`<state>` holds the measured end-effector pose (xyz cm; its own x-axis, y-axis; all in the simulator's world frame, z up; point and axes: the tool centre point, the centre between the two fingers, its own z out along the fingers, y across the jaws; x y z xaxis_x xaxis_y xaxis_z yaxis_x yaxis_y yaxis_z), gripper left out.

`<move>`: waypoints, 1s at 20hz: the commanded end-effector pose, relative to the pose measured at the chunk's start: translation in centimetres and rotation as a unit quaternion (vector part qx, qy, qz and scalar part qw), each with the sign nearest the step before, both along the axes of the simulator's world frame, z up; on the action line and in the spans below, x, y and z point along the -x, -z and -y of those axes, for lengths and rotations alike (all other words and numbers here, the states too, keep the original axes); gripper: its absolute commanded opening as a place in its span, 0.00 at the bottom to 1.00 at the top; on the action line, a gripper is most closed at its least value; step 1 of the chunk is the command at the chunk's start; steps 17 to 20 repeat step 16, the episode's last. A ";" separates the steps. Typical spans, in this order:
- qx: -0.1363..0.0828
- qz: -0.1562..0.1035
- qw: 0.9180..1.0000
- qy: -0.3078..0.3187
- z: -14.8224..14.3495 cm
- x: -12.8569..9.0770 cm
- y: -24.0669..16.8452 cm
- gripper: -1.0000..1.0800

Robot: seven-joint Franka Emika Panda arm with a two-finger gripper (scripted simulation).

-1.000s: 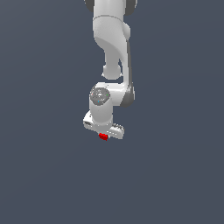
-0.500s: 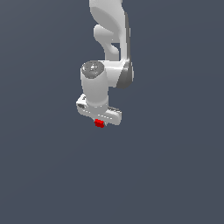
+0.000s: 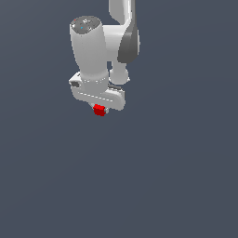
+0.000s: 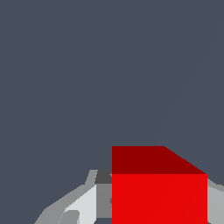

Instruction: Pick up the red cube and move it to a goal position.

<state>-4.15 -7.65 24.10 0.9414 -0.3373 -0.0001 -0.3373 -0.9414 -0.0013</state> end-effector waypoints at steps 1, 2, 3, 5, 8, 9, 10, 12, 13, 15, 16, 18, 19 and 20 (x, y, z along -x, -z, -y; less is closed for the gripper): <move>0.000 0.000 1.000 0.000 0.4 0.8 -2.3 0.00; 0.000 0.000 1.000 0.000 0.6 1.0 -3.1 0.00; 0.000 0.000 1.000 0.000 0.7 1.2 -3.9 0.00; 0.000 0.000 1.000 0.000 1.0 1.6 -5.3 0.00; 0.000 0.000 1.000 0.000 1.3 2.1 -7.0 0.00; 0.000 0.000 1.000 0.000 1.4 2.2 -7.5 0.00; 0.000 0.000 1.000 0.000 1.5 2.3 -7.9 0.00; 0.001 0.000 1.000 0.000 1.6 2.4 -8.5 0.00; 0.001 0.000 1.000 0.000 1.6 2.4 -8.7 0.00; 0.001 0.000 1.000 0.000 1.7 2.5 -8.9 0.00; 0.001 0.000 1.000 0.000 1.7 2.5 -8.9 0.00; 0.001 0.000 1.000 0.000 1.7 2.5 -8.9 0.00; 0.001 0.000 1.000 0.000 1.7 2.5 -8.9 0.00; 0.001 0.000 1.000 0.000 1.7 2.5 -8.9 0.00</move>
